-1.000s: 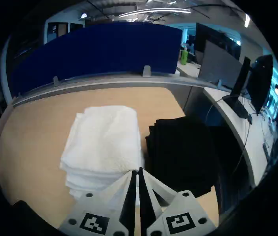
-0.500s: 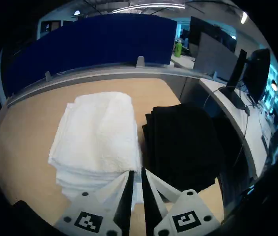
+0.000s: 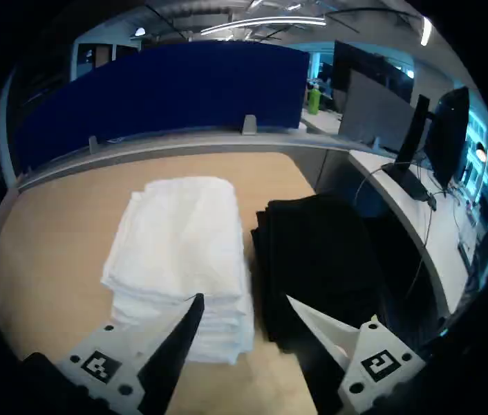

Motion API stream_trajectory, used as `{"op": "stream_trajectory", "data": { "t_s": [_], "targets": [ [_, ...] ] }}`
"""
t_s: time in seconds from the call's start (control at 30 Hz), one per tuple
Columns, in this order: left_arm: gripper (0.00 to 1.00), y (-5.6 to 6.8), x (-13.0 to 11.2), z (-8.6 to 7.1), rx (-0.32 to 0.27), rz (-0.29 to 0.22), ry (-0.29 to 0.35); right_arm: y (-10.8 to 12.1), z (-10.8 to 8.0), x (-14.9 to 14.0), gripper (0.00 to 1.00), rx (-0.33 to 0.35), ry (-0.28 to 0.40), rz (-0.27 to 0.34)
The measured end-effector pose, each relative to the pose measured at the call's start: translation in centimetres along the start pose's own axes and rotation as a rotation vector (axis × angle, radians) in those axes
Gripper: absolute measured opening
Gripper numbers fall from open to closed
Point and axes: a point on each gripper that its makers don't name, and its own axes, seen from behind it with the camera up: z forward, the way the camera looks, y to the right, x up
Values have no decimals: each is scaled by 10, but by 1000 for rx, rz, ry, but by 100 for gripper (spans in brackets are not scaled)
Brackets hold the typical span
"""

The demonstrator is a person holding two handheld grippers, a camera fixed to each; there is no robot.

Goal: Fold towel

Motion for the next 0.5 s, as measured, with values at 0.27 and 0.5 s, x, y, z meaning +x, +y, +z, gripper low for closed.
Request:
{"op": "stream_trajectory", "data": {
  "t_s": [0.27,0.5],
  "targets": [
    [92,1,1,-2,0,3,5,-24,1,21,100,48,47,-24],
    [92,-4,0,-4,8,-9,6,-51,6,35,100,107,67,-44]
  ]
}}
